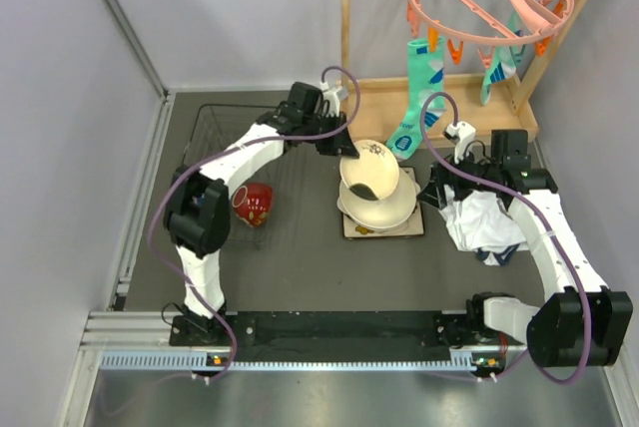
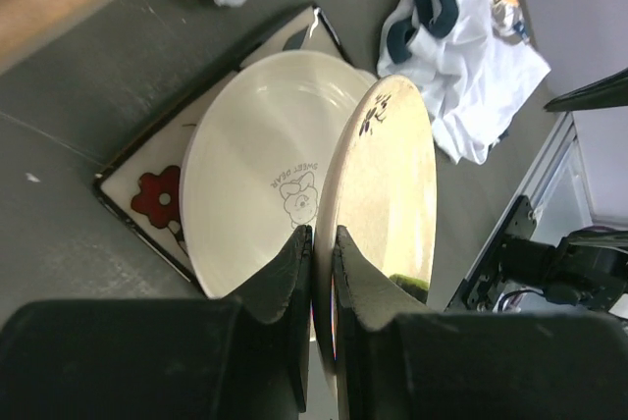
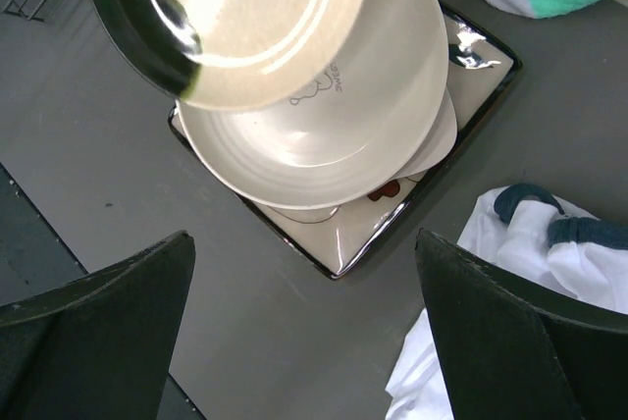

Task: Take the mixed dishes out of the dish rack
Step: Place the plate at the center of the board.

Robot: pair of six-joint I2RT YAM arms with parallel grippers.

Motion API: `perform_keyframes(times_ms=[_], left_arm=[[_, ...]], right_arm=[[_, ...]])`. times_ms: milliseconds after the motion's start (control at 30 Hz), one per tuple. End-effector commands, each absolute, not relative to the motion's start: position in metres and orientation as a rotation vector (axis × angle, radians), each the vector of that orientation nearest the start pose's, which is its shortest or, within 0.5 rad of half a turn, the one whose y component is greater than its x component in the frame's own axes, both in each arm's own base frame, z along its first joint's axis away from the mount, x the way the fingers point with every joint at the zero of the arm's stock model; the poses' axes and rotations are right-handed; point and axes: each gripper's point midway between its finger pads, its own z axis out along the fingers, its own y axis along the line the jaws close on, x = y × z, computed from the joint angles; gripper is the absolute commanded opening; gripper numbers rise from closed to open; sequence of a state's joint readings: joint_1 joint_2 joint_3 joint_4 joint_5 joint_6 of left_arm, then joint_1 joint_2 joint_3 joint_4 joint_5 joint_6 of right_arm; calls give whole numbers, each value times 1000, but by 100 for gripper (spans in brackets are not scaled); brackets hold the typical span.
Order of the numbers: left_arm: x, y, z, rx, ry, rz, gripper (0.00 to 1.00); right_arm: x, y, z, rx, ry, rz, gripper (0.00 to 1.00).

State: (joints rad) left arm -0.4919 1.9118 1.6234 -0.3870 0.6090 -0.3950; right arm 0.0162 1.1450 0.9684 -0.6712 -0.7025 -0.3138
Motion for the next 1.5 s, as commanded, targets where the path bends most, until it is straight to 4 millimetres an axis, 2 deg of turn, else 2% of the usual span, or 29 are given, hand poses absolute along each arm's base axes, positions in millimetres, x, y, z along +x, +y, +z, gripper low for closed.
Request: perform_keyframes(times_ms=[0,200,400,867,1167,1467], left_arm=[[388,-366,191,540,2259,-1174,0],[385,-383,161,582,2318,-1163,0],[385,-393,142,603,2355,-1149,0],[384,-397,123,636,2385,-1105,1],[383,-393,114,658,2399,-1050,14],[384,-388,113,678,2393,-988,39]], right_arm=[[277,106,191,-696,2107,658,93],[276,106,193,-699,2099,659,93],[276,106,194,-702,2096,660,93],[275,107,194,-704,2094,668,93],[274,108,194,-708,2090,671,93],[273,108,196,-710,2086,673,93]])
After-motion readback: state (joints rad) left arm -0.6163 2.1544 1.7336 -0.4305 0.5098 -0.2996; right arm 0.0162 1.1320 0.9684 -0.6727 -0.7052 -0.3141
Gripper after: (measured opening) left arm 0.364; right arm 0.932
